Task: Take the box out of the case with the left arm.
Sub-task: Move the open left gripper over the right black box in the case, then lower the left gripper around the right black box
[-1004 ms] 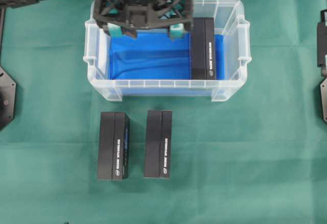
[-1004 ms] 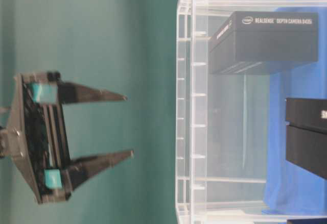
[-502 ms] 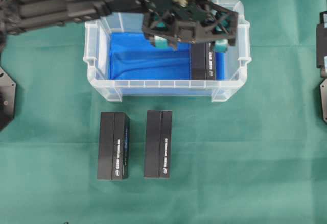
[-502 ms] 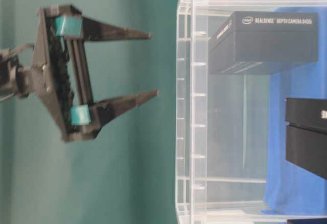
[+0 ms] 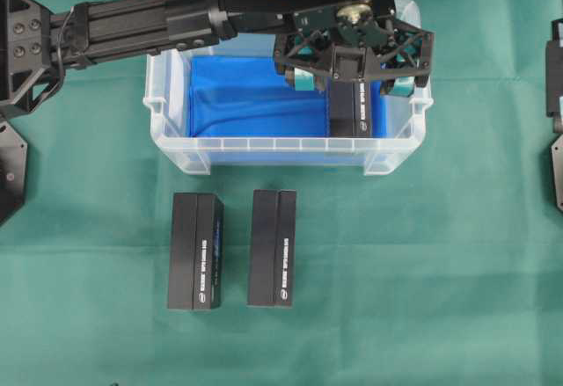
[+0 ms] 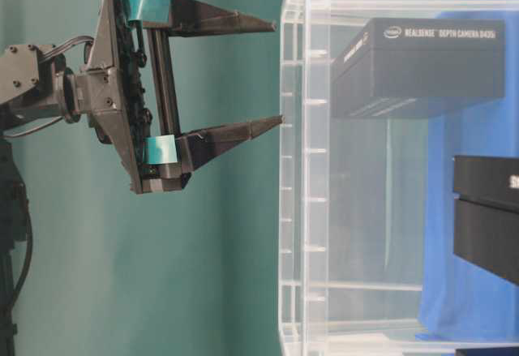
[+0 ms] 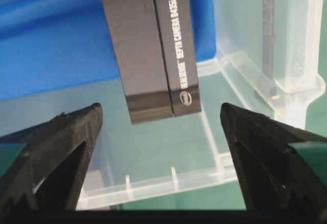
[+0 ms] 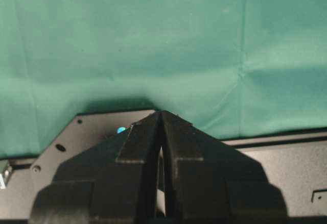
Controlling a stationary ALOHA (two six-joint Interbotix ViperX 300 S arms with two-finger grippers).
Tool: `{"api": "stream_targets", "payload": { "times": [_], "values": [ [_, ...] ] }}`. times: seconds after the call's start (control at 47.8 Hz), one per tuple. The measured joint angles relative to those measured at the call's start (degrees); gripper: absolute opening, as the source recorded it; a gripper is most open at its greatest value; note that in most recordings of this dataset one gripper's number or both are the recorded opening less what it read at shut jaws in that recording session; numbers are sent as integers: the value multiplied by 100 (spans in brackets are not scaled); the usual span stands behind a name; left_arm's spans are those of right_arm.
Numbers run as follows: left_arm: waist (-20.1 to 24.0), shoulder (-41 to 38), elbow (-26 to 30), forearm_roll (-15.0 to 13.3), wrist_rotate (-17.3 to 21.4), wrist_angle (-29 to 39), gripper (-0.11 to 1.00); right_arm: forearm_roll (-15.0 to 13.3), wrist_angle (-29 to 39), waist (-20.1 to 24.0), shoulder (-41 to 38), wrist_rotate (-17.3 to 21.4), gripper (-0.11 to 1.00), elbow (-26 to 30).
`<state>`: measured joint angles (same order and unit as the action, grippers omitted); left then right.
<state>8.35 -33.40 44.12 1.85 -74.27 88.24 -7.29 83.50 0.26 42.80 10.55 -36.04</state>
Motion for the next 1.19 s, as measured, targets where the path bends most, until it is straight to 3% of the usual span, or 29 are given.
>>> {"api": "stream_targets", "payload": {
  "times": [1.192],
  "values": [
    [97,-105,9,44,-9,-79,93,0,0,0,9,-18,3,0]
  ]
}}
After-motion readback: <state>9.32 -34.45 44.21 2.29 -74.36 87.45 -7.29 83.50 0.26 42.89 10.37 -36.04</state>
